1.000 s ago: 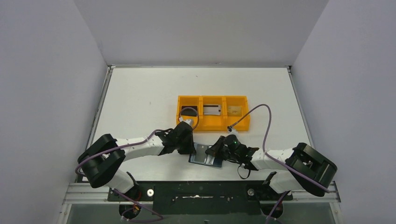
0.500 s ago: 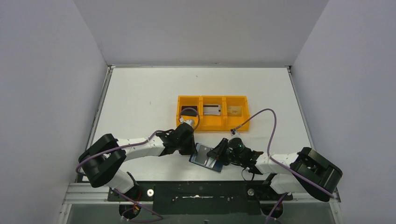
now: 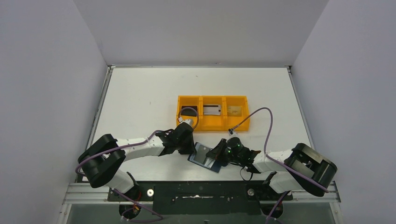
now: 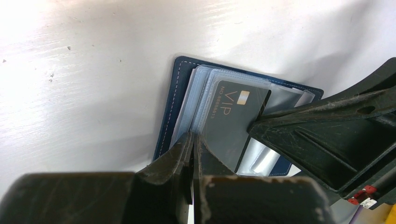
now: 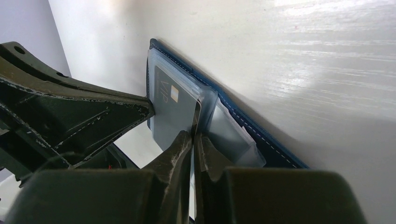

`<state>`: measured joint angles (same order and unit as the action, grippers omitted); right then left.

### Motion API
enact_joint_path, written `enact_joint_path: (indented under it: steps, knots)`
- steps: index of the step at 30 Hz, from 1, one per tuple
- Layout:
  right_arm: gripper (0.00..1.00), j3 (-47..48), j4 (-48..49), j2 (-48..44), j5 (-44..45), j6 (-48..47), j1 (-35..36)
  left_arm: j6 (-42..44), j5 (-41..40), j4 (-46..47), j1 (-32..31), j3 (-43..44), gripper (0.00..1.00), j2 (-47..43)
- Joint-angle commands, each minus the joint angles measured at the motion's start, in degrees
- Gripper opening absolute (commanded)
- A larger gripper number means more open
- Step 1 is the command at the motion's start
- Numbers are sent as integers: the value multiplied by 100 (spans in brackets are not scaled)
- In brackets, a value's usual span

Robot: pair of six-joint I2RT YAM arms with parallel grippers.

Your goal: Take the credit cards out of the card holder

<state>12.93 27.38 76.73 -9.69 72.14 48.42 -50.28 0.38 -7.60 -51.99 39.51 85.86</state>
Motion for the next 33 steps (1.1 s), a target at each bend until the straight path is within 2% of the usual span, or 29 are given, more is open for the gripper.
enact_joint_path:
  steps: [1, 13, 22, 27, 33]
  knots:
    - [1, 77, 591, -156, -368, -182, 91, -20, -197, -234, -33, -163, 0, 97]
    - [3, -325, 561, -637, -621, -101, -219, -107, -368, -383, -23, -163, 0, 47]
    - [5, -166, 72, -595, -678, -255, -308, -103, -388, -427, -31, -163, 0, -6]
    - [5, 173, -454, -476, -636, -656, -318, -73, -669, -663, -135, -27, 0, -484]
    - [5, 1224, -1110, 275, -988, -1898, -316, -297, -1156, -324, -343, -436, 25, -1325]
